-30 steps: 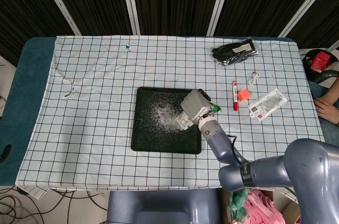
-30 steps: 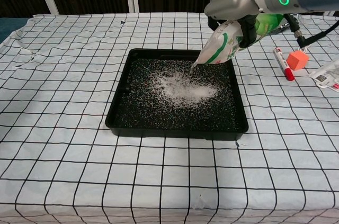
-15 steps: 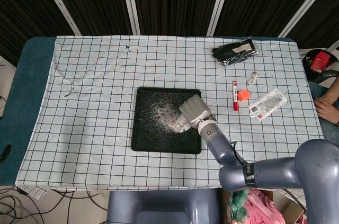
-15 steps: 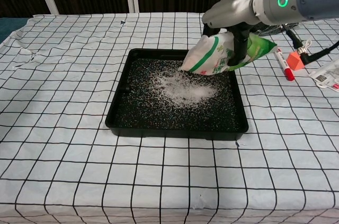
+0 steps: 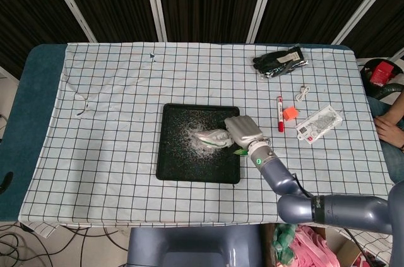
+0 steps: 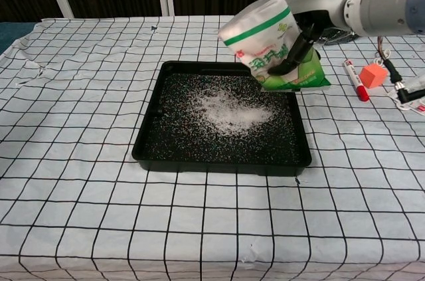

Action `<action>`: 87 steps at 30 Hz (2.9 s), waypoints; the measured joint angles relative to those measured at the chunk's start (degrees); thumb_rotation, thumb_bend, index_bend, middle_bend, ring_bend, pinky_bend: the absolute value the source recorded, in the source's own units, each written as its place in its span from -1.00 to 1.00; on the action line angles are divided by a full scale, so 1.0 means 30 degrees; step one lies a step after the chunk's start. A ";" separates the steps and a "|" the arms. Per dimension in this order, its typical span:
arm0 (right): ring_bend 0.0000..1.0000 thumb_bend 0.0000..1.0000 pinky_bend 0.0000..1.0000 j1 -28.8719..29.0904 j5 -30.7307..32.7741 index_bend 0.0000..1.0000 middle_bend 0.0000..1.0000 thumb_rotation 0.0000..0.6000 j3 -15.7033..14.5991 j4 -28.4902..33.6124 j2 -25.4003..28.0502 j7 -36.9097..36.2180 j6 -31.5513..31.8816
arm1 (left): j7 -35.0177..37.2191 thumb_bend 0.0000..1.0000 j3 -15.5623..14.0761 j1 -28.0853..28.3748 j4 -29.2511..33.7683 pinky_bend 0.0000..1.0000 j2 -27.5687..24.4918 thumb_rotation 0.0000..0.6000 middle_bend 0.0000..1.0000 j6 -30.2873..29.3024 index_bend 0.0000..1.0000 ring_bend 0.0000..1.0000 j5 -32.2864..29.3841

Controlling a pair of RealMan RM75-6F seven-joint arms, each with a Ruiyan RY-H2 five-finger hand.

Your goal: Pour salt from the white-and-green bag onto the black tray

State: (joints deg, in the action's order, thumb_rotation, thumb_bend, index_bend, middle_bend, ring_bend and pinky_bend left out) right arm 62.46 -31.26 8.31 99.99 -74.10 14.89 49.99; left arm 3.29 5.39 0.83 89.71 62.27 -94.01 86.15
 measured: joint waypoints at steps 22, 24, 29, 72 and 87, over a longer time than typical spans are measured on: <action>0.46 0.22 0.38 -0.7297 -0.7987 0.70 0.26 1.00 0.0317 -0.4782 -0.1703 -0.8261 0.0914 | -0.0385 -0.40 0.0109 0.0012 0.0085 -0.77 0.0176 1.00 -0.82 -0.0013 -0.65 -0.95 -0.0132; 0.46 0.22 0.38 -0.7604 -0.8270 0.70 0.26 1.00 0.0223 -0.5469 -0.2214 -0.8466 0.1108 | -0.0400 -0.40 0.0131 0.0020 0.0084 -0.77 0.0191 1.00 -0.82 -0.0007 -0.65 -0.95 -0.0160; 0.37 0.21 0.37 -0.8207 -0.8640 0.70 0.21 1.00 0.0186 -0.6749 -0.3378 -0.9163 0.1267 | -0.0455 -0.40 0.0135 0.0026 0.0091 -0.77 0.0207 1.00 -0.82 0.0012 -0.65 -0.95 -0.0174; -0.49 -0.66 -0.23 -0.9964 -0.9911 -0.46 -0.68 1.00 0.1330 -0.6117 -0.5773 -0.7972 0.1882 | -0.0430 -0.40 0.0214 -0.0046 0.0250 -0.76 0.0156 1.00 -0.83 0.0007 -0.67 -0.95 -0.0355; -0.49 -0.67 -0.25 -1.0979 -1.1022 -0.49 -0.68 1.00 0.0533 -0.3964 -0.4987 -0.7051 0.3053 | -0.0571 -0.40 0.0276 -0.0077 0.0343 -0.76 0.0208 1.00 -0.83 -0.0045 -0.67 -0.95 -0.0459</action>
State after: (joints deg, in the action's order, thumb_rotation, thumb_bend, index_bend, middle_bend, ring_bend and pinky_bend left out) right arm 29.52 -64.32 9.91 88.10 -89.06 -6.26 59.15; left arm 1.58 6.22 0.60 90.74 62.89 -94.15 84.77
